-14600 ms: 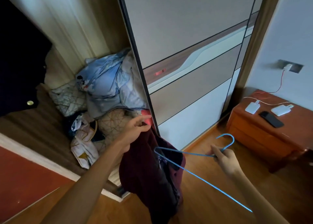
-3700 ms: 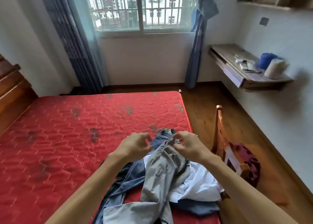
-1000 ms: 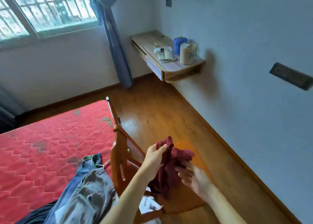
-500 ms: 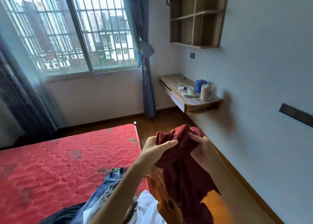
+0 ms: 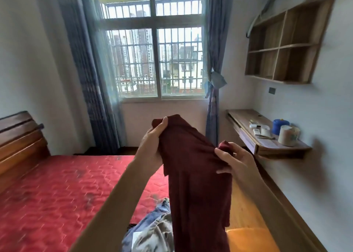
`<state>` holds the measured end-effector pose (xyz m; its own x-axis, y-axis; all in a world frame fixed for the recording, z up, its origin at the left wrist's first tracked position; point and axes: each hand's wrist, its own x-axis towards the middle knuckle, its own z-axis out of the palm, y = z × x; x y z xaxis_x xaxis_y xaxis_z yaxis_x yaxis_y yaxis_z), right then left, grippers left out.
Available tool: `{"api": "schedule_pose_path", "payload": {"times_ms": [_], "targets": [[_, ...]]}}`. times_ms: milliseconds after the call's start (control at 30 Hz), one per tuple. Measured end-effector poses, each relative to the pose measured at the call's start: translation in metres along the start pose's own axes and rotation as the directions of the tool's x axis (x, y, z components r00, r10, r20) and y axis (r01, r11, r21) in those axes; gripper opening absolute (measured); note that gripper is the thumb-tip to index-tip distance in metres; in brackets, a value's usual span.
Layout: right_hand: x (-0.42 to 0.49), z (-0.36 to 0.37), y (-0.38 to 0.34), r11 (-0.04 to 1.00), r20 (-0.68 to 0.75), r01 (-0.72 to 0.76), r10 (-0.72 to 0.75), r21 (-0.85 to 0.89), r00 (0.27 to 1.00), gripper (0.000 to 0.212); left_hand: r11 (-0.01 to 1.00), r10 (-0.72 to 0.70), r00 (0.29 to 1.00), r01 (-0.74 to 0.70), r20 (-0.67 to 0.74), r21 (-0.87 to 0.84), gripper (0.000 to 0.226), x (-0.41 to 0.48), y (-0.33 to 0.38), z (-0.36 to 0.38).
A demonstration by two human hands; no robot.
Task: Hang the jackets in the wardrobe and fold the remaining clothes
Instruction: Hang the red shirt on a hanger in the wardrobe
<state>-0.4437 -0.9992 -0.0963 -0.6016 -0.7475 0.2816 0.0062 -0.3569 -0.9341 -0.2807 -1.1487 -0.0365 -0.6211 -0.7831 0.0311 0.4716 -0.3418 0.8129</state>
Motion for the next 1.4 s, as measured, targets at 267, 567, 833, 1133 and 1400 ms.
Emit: {"api": "schedule_pose_path", "payload": {"times_ms": [267, 567, 833, 1133, 1400], "targets": [[0.007, 0.036, -0.008, 0.960, -0.134, 0.001, 0.038, 0.282, 0.990, 0.011, 0.986, 0.166, 0.982, -0.162, -0.094, 0.042, 0.039, -0.030, 0.053, -0.046], [0.013, 0.066, -0.027, 0.893, -0.232, 0.148, -0.050, 0.424, 0.971, 0.023, 0.913, 0.178, 0.945, -0.263, -0.276, -0.311, 0.016, -0.043, 0.068, -0.077], [0.000, 0.043, -0.017, 0.541, 0.147, -0.195, 0.523, -0.818, 0.839, 0.072, 0.974, 0.143, 0.975, -0.108, -0.169, 0.199, 0.015, -0.058, 0.081, -0.080], [-0.006, 0.122, 0.007, 0.783, 0.627, 0.445, -0.091, -0.434, 0.773, 0.054, 0.362, -0.106, 0.978, -0.129, 0.179, 0.923, 0.011, -0.097, 0.112, -0.075], [-0.026, 0.207, 0.028, 0.760, 0.660, 0.499, -0.125, -0.416, 0.741, 0.016, -0.069, 0.095, 0.971, -0.213, 0.218, 0.975, 0.022, -0.141, 0.152, -0.123]]}}
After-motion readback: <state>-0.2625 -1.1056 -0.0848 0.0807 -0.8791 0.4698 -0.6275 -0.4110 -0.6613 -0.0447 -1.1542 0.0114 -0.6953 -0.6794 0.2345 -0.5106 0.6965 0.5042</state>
